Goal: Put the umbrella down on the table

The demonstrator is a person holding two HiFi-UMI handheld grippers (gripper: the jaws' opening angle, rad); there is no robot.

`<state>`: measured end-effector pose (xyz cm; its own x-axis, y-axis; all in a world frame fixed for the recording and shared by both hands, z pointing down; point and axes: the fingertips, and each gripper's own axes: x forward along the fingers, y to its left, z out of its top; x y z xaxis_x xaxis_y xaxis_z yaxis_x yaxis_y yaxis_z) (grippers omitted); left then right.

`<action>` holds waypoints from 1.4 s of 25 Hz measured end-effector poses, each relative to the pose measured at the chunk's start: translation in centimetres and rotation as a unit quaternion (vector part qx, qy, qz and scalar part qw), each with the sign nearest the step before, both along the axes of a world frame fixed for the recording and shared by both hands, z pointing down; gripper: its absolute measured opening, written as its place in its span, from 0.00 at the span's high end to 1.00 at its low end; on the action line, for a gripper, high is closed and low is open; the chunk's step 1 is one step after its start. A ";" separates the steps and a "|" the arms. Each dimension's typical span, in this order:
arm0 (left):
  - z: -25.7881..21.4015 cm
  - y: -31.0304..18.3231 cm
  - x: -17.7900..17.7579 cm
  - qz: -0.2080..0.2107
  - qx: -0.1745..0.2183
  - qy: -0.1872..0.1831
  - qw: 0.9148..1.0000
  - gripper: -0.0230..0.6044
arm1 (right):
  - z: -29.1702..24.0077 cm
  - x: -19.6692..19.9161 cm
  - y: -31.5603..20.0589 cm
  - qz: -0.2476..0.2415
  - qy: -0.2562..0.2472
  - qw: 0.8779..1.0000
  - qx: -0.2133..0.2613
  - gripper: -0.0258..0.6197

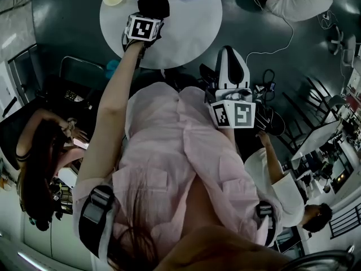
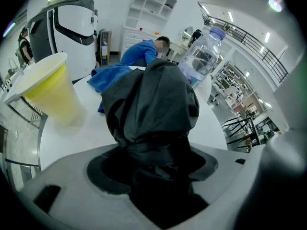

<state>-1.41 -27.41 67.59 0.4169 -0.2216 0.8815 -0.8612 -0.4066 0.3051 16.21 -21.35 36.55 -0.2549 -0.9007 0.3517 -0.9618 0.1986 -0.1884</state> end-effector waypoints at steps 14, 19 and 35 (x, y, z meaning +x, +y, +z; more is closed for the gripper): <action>0.3 0.2 0.4 0.000 0.004 0.002 1.000 0.45 | -0.6 0.6 -0.1 0.000 0.006 1.000 0.012 0.91; -1.3 0.2 -0.2 -0.013 0.026 0.016 0.999 0.41 | -1.4 1.5 0.8 0.015 0.000 1.000 0.025 0.91; -30.1 0.4 -4.8 -0.086 0.420 0.079 0.900 0.90 | -3.8 2.5 3.5 -0.005 0.024 0.997 0.070 0.91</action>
<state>-6.20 -27.03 37.49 0.4188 -0.8556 0.3044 -0.9060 -0.4163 0.0764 18.74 -17.85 32.71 -0.2493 -0.9396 0.2346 -0.9670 0.2285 -0.1124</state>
